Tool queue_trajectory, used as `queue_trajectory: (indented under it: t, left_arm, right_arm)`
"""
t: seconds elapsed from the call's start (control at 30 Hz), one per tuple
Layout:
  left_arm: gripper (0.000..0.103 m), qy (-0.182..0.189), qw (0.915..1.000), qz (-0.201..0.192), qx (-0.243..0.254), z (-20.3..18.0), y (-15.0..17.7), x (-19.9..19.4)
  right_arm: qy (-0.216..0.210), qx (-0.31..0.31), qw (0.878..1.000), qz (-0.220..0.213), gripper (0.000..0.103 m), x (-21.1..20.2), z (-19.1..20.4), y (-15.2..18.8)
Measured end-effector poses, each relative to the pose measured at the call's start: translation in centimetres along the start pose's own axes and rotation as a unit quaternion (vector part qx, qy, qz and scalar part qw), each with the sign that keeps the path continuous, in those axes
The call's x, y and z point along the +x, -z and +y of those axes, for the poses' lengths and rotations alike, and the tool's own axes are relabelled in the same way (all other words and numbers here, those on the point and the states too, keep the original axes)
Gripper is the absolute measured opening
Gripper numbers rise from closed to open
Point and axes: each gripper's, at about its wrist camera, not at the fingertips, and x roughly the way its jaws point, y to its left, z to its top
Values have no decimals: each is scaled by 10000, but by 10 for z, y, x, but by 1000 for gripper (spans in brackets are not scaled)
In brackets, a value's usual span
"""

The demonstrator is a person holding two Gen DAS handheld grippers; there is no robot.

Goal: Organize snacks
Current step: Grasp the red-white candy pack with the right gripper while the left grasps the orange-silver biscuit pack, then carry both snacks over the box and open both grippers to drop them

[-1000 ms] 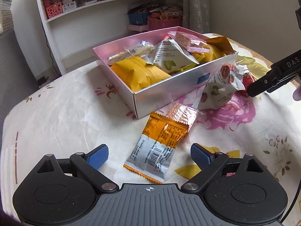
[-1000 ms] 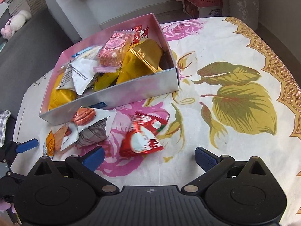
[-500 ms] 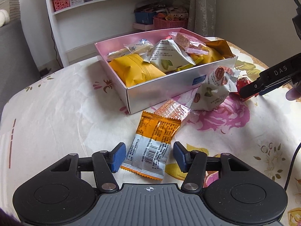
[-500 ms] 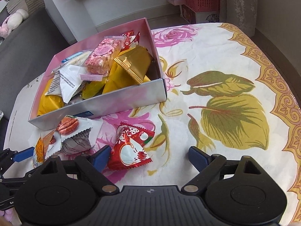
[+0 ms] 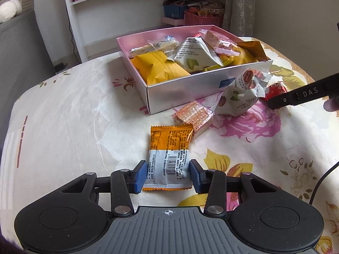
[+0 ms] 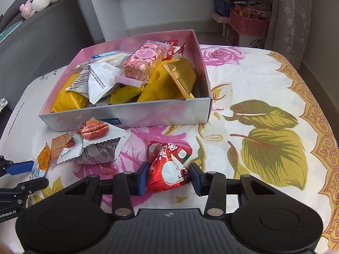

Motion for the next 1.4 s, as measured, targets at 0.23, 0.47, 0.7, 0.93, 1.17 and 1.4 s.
queue_trajectory:
  t: [0.23, 0.47, 0.7, 0.93, 1.17, 1.4]
  left_arm:
    - [38, -41, 9991, 51, -416, 7, -3, -6]
    - [38, -36, 9987, -46, -507, 7, -9, -19]
    - [38, -35, 9973, -219, -702, 11, -16, -31]
    - [38, -123, 9948, -471, -898, 15, -26, -41]
    - [38, -170, 9905, -715, -1161, 13, -40, -42]
    - [38, -164, 9895, -777, -1208, 0, -56, -31]
  right_arm:
    - [18, 73, 9999, 92, 23, -5, 0, 2]
    - [-69, 286, 9995, 101, 23, -13, -6, -1]
    - [-255, 594, 9979, 22, 23, -27, -12, -6]
    - [-461, 802, 9955, -206, 23, -46, -13, -11]
    - [-688, 1005, 9913, -491, 23, -58, -14, -24]
    - [-735, 1286, 9869, -642, 23, -52, -12, -35]
